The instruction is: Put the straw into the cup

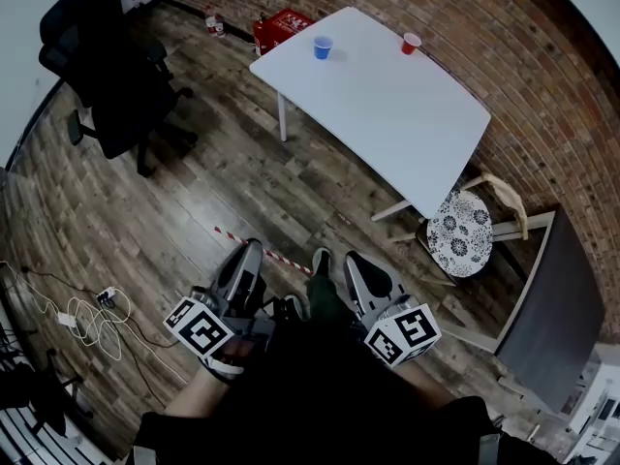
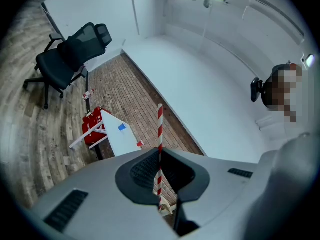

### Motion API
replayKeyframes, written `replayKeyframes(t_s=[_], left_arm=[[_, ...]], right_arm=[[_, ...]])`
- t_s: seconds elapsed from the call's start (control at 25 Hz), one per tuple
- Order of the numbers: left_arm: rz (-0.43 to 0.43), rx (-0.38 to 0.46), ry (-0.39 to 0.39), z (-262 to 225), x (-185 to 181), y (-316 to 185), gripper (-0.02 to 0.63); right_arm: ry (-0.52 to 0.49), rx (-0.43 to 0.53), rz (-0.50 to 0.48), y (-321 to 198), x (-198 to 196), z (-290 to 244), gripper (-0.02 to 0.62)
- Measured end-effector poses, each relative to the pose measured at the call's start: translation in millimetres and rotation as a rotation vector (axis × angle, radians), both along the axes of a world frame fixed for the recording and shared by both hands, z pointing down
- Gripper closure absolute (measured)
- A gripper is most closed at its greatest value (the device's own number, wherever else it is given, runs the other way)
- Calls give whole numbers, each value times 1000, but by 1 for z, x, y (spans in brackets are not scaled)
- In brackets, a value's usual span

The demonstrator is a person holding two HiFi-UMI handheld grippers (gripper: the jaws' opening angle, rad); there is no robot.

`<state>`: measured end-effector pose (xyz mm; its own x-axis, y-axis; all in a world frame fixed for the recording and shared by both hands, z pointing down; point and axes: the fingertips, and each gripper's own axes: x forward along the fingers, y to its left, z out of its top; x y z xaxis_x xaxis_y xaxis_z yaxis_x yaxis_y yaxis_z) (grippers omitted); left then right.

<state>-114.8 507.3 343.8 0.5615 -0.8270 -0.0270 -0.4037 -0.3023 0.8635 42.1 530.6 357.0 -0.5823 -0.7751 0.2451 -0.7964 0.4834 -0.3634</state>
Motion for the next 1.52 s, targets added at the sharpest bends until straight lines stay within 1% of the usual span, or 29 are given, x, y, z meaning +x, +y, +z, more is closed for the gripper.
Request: replayKeyframes(t_s=[0.12,0.28,0.44,0.64,0.84,1.0,1.16,1.36,1.52], left_arm=[[-18,2,-5,-3,4,-26,577],[-45,9,-12,-9,12,-65,577],[-73,3,-21,-11,27,-101,577],[-118,-2,-49,-18,37,-134,577],[-155,10,-76,-25,51,-155,577],[-171,-6,-79,-23,58,-167,577],[-193,-1,-100,-26,57,-182,577],[-208,-20,-88,-18,54,-201,577],[-200,-23,-81,-18,46,-225,577]], right_arm=[[-7,-2,-12,-30,6,-1,572],[-9,5,-55,-73,9,-6,572],[-13,-1,-104,-113,20,-4,572],[-42,0,-155,-156,29,-8,572],[-73,-7,-201,-185,34,-10,572],[-88,4,-220,-205,42,-10,572],[-95,-7,-226,-221,45,-10,572],[-92,-21,-244,-242,44,-3,572],[-83,-17,-235,-265,38,-3,572]])
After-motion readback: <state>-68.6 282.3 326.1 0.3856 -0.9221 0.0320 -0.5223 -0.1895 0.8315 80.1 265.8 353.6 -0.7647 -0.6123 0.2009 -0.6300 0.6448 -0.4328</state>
